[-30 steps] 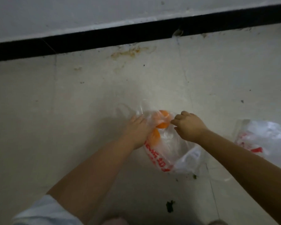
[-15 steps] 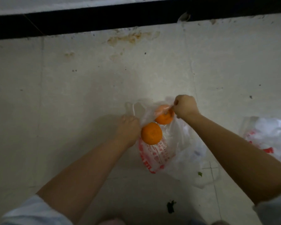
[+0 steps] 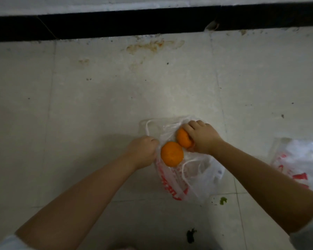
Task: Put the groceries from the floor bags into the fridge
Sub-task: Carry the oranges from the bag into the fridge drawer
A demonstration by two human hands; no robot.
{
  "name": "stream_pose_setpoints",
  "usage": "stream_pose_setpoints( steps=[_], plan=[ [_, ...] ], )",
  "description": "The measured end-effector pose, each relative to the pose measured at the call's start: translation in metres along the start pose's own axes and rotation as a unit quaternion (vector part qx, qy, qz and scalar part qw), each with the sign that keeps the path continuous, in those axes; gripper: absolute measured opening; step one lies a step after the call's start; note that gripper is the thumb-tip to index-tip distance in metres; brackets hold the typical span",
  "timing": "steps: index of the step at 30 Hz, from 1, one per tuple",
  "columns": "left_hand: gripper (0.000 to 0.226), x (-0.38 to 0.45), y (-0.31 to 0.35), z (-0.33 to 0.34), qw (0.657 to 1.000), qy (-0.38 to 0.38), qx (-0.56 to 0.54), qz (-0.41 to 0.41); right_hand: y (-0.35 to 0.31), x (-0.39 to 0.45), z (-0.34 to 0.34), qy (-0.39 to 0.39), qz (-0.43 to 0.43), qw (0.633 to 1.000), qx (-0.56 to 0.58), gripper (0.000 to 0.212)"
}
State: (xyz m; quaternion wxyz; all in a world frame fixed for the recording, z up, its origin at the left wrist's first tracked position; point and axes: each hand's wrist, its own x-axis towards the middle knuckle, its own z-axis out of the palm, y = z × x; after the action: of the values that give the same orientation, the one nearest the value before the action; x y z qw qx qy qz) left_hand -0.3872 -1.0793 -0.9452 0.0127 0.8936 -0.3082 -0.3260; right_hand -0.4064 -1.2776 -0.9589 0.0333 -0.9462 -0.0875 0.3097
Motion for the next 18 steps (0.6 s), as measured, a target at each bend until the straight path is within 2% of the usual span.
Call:
stream_pose_setpoints(
  steps=[2,5,7,11,14,16,18],
  plan=[
    [0.057,-0.002,0.011,-0.006,1.000,0.001,-0.007,0.028,0.001,-0.007,0.007,0.033,0.004,0.999,0.001,0.074],
    [0.035,0.004,0.030,-0.008,0.999,-0.027,0.034,0.029,0.009,-0.021,0.013,0.064,0.016,0.997,0.040,0.074],
    [0.034,0.009,0.041,-0.007,0.999,-0.027,0.034,0.025,0.018,-0.032,0.016,0.074,0.019,0.995,0.071,0.077],
    [0.053,0.018,0.061,-0.002,0.995,-0.054,0.076,0.022,0.035,-0.059,0.032,0.078,0.007,0.994,0.075,0.080],
    [0.050,0.027,0.076,0.005,0.987,-0.066,0.147,0.019,0.037,-0.074,0.044,0.067,0.023,0.992,0.100,0.079],
    [0.049,0.031,0.080,0.005,0.983,-0.048,0.175,0.031,0.035,-0.079,0.047,0.048,0.039,0.992,0.110,0.081],
    [0.057,0.031,0.077,0.004,0.987,-0.026,0.154,0.036,0.033,-0.082,0.049,0.040,0.053,0.991,0.119,0.082]
  ],
)
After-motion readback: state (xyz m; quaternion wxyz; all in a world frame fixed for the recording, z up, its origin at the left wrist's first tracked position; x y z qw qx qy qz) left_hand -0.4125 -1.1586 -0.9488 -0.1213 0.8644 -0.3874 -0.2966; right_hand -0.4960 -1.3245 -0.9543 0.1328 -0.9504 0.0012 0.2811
